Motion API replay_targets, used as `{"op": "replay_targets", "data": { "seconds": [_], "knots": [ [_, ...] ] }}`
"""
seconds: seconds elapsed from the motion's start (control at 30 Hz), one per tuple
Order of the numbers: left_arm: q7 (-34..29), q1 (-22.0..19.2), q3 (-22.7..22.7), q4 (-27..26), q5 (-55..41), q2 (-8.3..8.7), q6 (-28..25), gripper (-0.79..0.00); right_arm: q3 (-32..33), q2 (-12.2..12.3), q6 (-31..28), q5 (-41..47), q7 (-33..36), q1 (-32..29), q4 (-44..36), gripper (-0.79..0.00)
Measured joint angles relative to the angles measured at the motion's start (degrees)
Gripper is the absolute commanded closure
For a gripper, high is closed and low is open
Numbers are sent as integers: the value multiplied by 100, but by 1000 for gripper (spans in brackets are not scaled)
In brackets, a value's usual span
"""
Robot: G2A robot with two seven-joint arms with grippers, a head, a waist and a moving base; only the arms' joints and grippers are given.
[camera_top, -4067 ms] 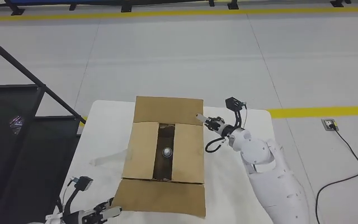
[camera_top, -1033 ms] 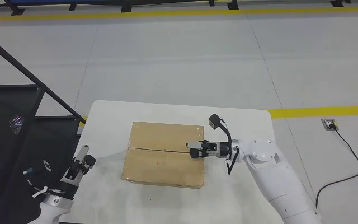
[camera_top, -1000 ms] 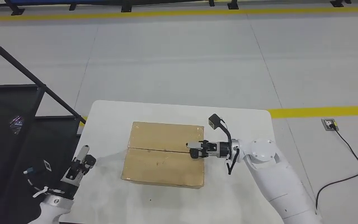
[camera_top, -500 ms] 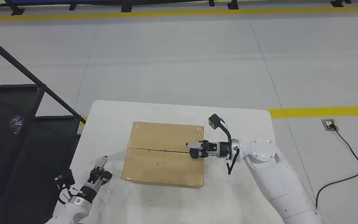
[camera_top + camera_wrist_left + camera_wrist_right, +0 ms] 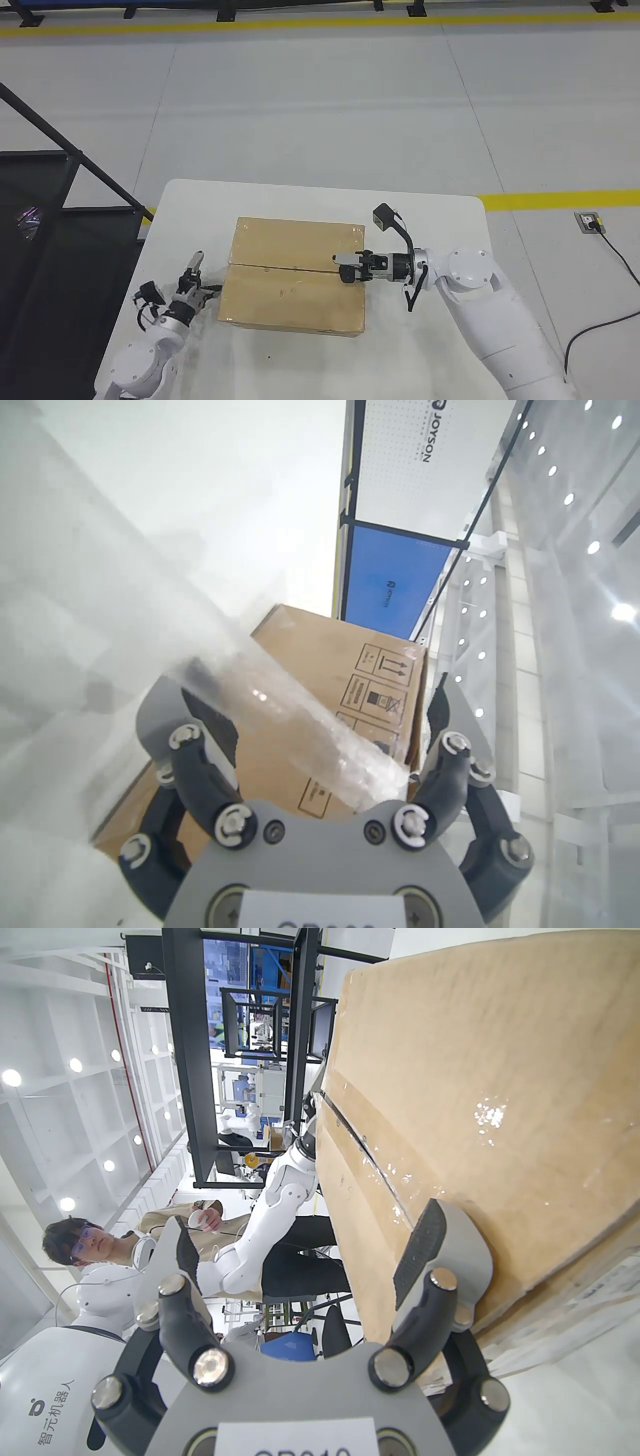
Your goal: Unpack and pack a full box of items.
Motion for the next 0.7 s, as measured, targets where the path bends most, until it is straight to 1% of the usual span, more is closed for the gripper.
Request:
{"op": "replay_targets", "data": {
  "seconds": [0.13, 0.23, 0.37, 0.5, 0.57, 0.7],
  "knots": [
    [126, 17, -60, -71, -63, -19, -263, -785, 0, 0, 0, 0, 0, 0, 0, -785],
    [371, 223, -232, -434, -55, -17, -421, -785, 0, 0, 0, 0, 0, 0, 0, -785],
    [779, 664, -496, -1290, 349, 2, -581, -785, 0, 0, 0, 0, 0, 0, 0, -785],
    [1097, 1079, -710, -2187, 708, 5, -569, -785, 0, 0, 0, 0, 0, 0, 0, -785],
    [1169, 1230, -776, -2543, 872, 5, -545, -785, 0, 0, 0, 0, 0, 0, 0, -785],
    [1268, 1420, -804, -3023, 1181, -5, -507, -785, 0, 0, 0, 0, 0, 0, 0, -785]
  ]
}}
